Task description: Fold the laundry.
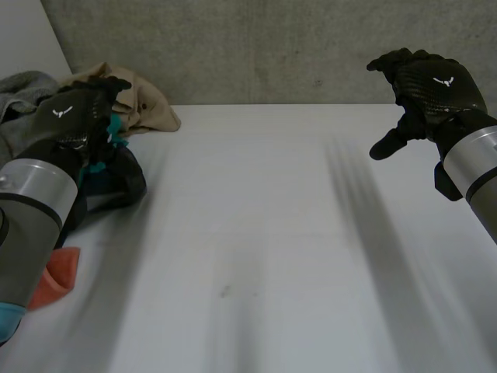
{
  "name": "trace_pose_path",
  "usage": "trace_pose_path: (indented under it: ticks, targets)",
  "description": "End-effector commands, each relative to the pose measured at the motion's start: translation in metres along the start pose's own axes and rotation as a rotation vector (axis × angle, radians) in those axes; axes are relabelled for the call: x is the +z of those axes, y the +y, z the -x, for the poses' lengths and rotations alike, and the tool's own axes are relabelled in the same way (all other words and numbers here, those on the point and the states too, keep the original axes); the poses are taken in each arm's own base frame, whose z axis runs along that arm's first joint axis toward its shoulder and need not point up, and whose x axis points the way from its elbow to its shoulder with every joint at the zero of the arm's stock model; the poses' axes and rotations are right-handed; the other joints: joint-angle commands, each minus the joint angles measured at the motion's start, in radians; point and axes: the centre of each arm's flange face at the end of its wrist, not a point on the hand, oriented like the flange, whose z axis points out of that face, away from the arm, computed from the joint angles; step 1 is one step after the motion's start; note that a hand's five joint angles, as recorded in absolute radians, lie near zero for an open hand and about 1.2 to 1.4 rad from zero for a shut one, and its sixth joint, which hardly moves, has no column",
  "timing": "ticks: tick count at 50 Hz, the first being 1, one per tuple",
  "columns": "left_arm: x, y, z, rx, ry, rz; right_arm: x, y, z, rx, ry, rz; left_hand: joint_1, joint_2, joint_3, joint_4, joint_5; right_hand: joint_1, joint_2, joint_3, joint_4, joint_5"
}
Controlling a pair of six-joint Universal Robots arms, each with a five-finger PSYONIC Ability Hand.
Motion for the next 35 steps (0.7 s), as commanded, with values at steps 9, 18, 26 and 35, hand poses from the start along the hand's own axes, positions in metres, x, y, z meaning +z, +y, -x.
trace_pose_path:
  ticks: [9,18,26,35]
  targets:
    - [0.074,-0.009,0.069,0.201,-0.217,-0.073,0.000,-0.002,0.000,-0.019,-0.002,-0.007,-0.024,-0.025,-0.029,-0.023,-0.044,-0.015,-0.038,-0.029,-0.052,-0.061]
    - [0.137,0.012,0.106,0.389,-0.307,-0.136,0.000,-0.001,0.001,-0.037,-0.006,-0.002,-0.024,-0.025,-0.029,-0.023,-0.044,-0.015,-0.038,-0.029,-0.052,-0.061]
    - [0.179,0.039,0.152,0.506,-0.408,-0.182,0.000,0.000,0.001,-0.038,-0.009,0.002,-0.024,-0.025,-0.029,-0.023,-0.044,-0.015,-0.038,-0.029,-0.052,-0.061]
    - [0.197,0.064,0.166,0.594,-0.490,-0.134,0.000,0.001,0.001,-0.040,-0.009,0.000,0.616,0.614,0.611,0.617,0.596,-0.015,-0.038,-0.029,-0.052,-0.061]
